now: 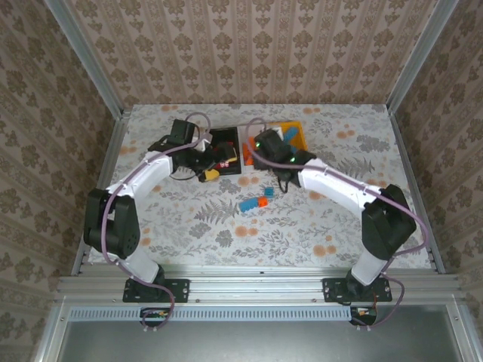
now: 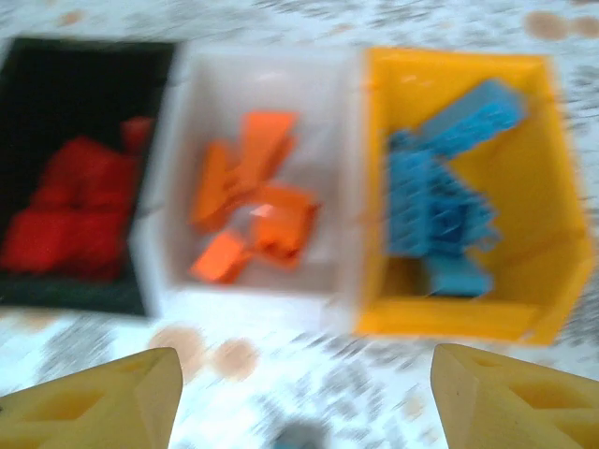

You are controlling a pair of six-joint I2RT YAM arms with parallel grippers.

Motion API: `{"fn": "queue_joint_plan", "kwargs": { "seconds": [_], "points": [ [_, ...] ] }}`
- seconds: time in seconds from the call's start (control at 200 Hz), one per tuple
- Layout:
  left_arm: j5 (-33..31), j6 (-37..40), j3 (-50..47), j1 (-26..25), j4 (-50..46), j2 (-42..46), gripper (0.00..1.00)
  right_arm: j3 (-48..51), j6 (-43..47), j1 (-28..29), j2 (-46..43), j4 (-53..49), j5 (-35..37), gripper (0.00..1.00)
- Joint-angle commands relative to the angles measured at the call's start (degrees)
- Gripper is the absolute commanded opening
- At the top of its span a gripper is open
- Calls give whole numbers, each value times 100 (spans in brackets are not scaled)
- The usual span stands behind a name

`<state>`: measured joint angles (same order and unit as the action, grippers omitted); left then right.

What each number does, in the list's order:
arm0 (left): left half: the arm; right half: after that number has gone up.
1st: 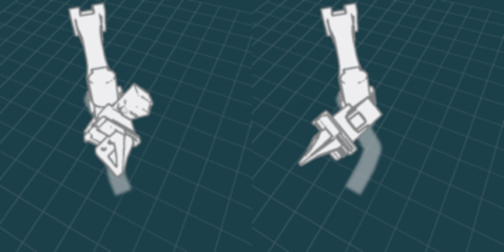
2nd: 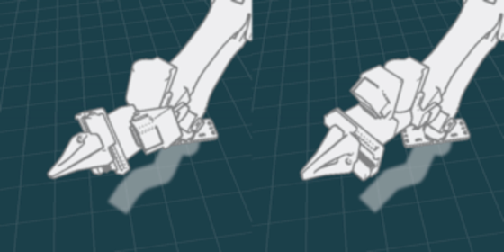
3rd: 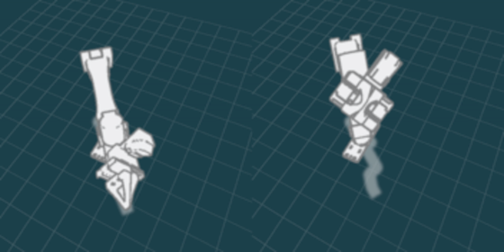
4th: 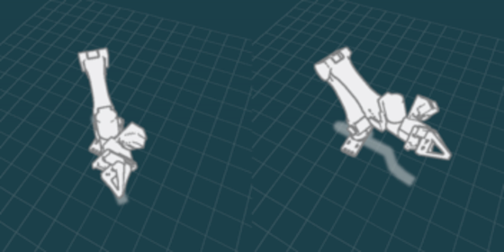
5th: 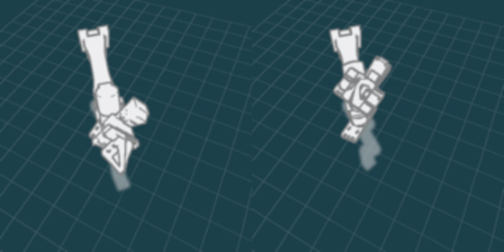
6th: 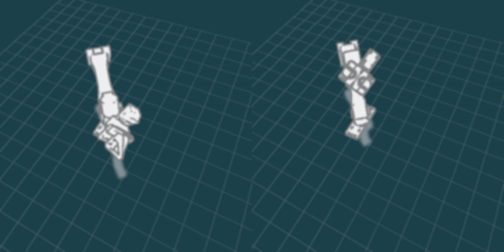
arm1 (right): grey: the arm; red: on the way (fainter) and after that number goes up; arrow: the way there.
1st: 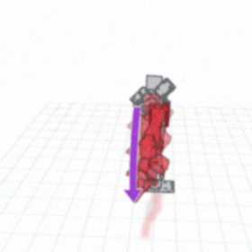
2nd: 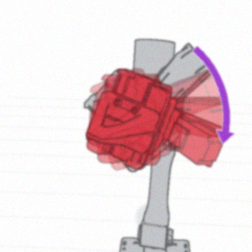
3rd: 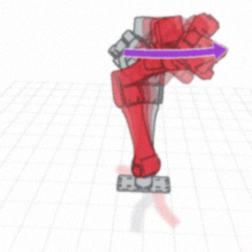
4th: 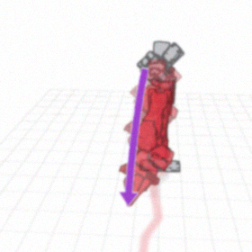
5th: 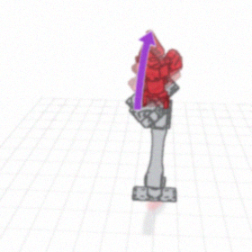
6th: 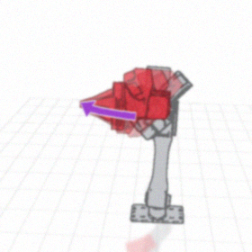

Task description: Sort the legos into containers by color

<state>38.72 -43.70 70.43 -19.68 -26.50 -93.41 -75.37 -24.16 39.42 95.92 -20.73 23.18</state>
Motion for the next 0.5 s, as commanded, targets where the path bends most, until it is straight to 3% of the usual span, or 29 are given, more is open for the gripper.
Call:
{"fn": "queue_joint_plan", "kwargs": {
  "seconds": [0.0,0.205,0.495],
  "points": [
    [-51,18,68,287,-48,283,99,708,-1467,558,-61,-95,-297,73],
    [-31,-51,34,687,-13,375,99,1218,-3134,1566,420,391,-570,75],
    [-22,-53,24,841,-9,366,99,1299,-3450,1657,1062,1028,-1075,79]
  ]
}}
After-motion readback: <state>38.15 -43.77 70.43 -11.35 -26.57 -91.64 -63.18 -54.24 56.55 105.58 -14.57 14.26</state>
